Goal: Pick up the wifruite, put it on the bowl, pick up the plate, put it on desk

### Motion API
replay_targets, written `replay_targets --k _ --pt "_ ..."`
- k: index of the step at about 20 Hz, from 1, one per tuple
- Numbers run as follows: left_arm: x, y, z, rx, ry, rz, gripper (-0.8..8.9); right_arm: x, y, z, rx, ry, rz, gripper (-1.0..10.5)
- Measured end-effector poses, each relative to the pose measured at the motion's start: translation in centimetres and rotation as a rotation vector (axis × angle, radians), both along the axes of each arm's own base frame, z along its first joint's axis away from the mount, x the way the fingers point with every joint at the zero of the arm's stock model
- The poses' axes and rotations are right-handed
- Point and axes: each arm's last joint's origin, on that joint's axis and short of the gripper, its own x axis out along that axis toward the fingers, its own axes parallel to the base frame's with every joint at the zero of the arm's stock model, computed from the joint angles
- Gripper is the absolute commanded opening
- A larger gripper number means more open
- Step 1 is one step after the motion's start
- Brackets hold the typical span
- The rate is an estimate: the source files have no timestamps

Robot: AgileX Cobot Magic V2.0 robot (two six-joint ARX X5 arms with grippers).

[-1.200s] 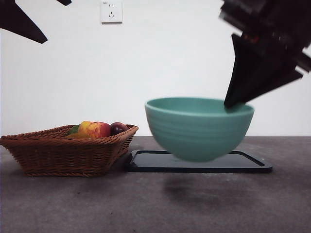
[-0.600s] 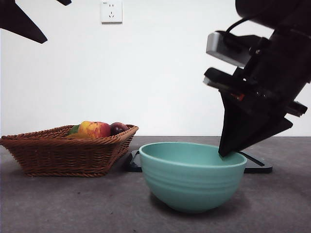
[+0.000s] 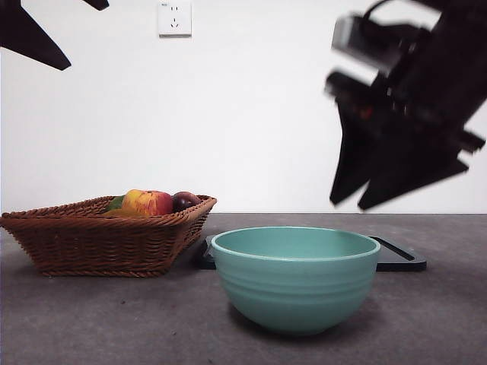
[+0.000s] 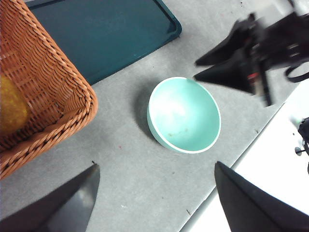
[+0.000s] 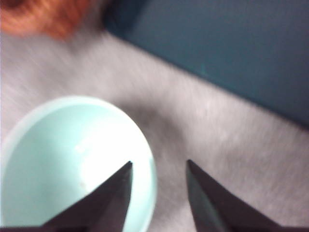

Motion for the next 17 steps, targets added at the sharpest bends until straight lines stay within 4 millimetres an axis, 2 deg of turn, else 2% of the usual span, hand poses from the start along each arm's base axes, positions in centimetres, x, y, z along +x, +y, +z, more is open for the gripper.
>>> replay_targets --k 9,12,17 --pt "0.0 0.0 0.0 0.0 0.0 0.0 3.75 -4.0 -2.7 7.5 0.17 -0.156 0.051 2.0" --pt "0.0 0.0 0.0 0.0 0.0 0.0 3.75 -5.6 -3.6 8.4 0.215 -0.129 0.113 2.0" --pt "0.0 0.0 0.0 0.0 0.0 0.0 3.75 -7.8 -4.8 8.5 0.252 -0.032 0.205 2.0"
